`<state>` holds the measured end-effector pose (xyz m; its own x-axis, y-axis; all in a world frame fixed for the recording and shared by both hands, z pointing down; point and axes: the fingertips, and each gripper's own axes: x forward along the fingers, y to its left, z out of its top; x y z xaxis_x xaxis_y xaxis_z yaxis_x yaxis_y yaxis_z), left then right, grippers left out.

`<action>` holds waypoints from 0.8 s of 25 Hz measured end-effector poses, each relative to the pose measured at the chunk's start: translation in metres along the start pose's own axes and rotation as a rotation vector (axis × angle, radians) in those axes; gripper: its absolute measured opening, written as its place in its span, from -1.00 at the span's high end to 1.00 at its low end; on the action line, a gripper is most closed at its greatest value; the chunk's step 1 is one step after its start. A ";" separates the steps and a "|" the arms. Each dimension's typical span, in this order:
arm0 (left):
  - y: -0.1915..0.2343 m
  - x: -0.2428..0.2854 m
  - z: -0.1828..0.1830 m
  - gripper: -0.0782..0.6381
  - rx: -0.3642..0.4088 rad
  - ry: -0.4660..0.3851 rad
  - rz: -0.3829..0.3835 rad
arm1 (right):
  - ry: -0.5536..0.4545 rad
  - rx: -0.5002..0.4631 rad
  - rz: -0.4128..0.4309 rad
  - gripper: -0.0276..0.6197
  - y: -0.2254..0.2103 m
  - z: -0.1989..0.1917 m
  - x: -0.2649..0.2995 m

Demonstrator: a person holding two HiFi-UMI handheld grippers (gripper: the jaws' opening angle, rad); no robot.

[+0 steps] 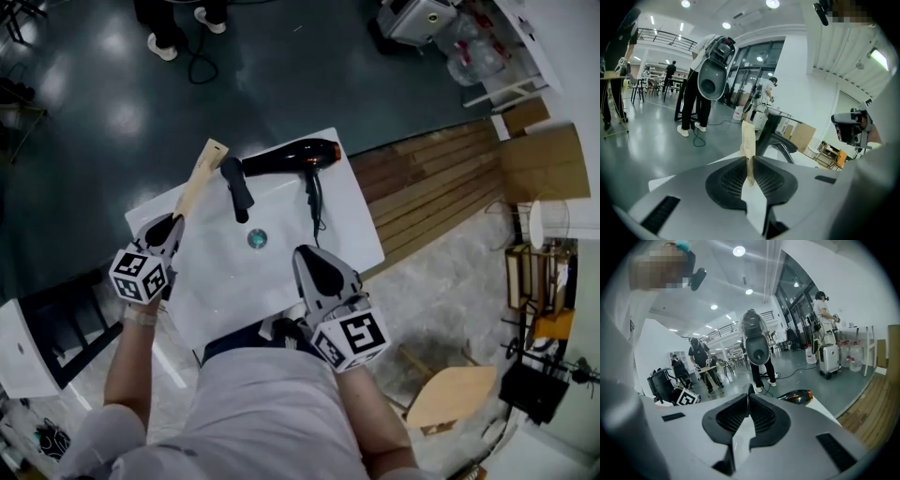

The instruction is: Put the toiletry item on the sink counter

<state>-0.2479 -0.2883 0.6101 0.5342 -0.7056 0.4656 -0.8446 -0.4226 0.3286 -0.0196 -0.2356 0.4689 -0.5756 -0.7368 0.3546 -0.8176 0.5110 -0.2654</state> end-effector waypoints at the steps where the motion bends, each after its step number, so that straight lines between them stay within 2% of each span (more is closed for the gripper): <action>1: 0.002 0.004 -0.005 0.64 -0.003 0.011 -0.003 | 0.007 0.001 -0.002 0.83 0.000 -0.003 0.002; 14: 0.011 0.046 -0.049 0.63 -0.004 0.123 -0.051 | 0.068 0.016 -0.044 0.83 -0.009 -0.025 0.021; 20: 0.013 0.053 -0.055 0.63 0.039 0.144 -0.037 | 0.071 0.027 -0.055 0.83 -0.013 -0.026 0.022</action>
<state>-0.2291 -0.3002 0.6842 0.5624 -0.6016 0.5673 -0.8233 -0.4709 0.3167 -0.0217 -0.2469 0.5035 -0.5304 -0.7294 0.4320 -0.8477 0.4580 -0.2676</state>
